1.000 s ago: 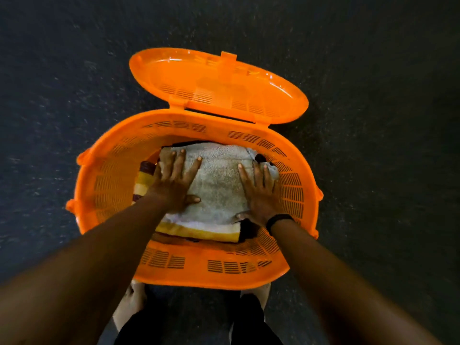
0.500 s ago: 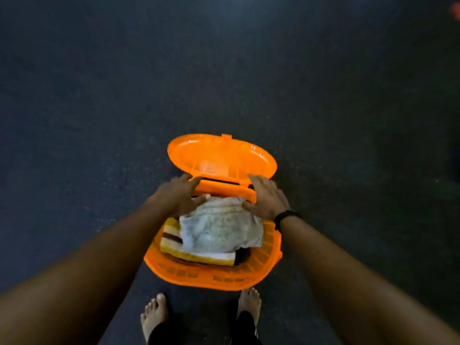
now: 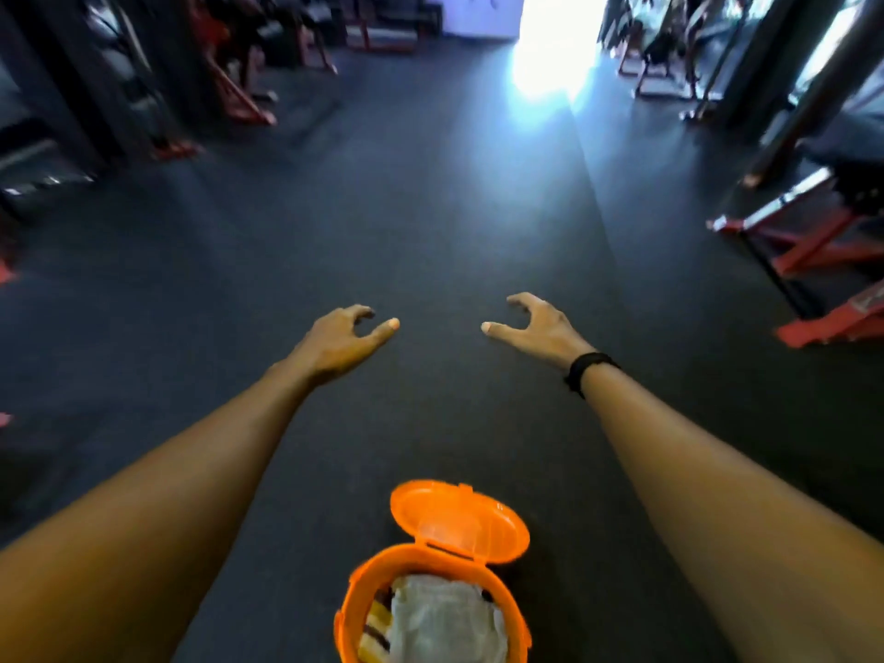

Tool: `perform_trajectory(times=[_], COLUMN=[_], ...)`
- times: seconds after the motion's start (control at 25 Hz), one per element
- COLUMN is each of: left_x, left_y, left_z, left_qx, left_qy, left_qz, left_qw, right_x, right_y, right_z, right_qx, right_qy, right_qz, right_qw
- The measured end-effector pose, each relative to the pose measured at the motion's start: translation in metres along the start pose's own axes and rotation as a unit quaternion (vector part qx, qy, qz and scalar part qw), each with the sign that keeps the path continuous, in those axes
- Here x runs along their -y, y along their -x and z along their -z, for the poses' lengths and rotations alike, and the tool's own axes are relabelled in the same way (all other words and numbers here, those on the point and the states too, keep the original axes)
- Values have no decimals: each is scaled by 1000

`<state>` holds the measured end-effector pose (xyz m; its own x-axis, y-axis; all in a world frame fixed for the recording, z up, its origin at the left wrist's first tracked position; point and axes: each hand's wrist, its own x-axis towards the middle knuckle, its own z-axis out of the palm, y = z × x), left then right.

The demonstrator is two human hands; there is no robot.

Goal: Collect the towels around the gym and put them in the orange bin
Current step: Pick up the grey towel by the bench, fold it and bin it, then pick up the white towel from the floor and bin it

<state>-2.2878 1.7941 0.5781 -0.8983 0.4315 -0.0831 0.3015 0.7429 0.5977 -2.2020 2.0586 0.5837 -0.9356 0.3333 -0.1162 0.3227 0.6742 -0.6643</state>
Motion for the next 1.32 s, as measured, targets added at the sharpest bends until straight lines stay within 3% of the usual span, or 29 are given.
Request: perform_trajectory(times=[0.28, 0.52, 0.88, 1.32], left_x=[-72, -61, 21, 97], left_y=[95, 204, 448, 750], left_z=[203, 311, 403, 398], left_qx=[-177, -292, -409, -476], left_qy=[32, 8, -38, -51], left_qz=[-3, 30, 144, 332], left_qw=[984, 956, 900, 812], right_x=[190, 311, 462, 579], right_y=[35, 90, 226, 453], right_z=[119, 123, 23, -163], right_qx=[13, 42, 127, 272], right_qy=[-4, 14, 26, 23], right_qz=[164, 286, 411, 533], right_qw=[986, 957, 902, 801])
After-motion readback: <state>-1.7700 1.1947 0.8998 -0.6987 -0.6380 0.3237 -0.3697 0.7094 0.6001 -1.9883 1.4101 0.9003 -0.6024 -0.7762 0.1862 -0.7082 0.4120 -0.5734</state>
